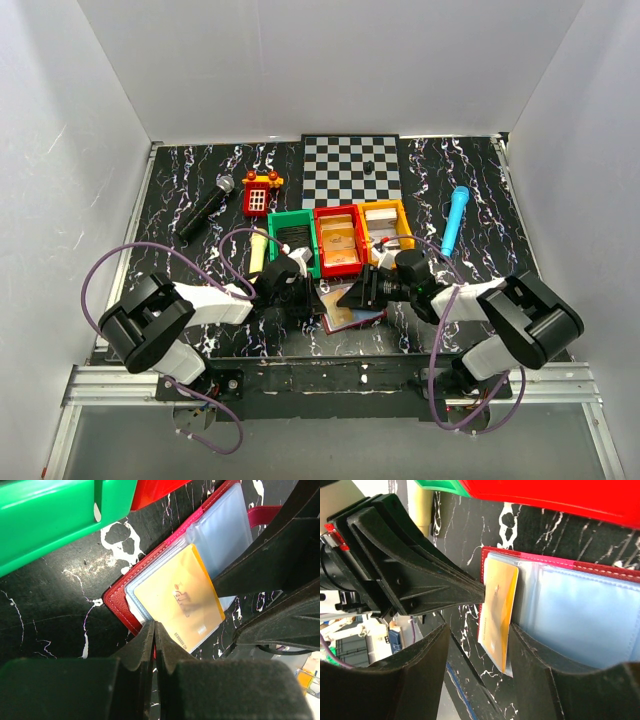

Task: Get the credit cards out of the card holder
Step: Remove the credit card from the card holder.

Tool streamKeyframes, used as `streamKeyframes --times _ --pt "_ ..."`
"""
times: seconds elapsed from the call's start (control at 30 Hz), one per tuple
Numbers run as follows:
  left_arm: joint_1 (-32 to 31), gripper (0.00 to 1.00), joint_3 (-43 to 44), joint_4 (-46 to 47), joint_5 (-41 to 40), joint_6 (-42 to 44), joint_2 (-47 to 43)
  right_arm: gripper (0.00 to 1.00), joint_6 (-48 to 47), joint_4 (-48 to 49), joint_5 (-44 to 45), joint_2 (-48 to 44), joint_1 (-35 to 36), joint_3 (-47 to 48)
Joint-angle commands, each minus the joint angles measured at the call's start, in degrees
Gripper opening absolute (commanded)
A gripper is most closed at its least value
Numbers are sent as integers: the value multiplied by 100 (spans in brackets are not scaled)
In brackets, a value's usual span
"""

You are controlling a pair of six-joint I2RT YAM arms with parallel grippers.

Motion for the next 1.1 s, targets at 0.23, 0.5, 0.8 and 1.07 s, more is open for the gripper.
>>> streamKeyframes --times 0.23,0.5,0.8,1.07 --pt "14 1 -125 -102 -177 170 292 58 577 1422 -795 428 104 -46" --pt "13 1 -98 -67 -142 162 266 57 393 939 -831 436 104 94" --pt "13 0 -134 -137 -203 161 222 56 270 562 -717 164 104 77" --pt "14 0 -248 -146 -239 161 160 54 173 271 -664 -100 -10 7"
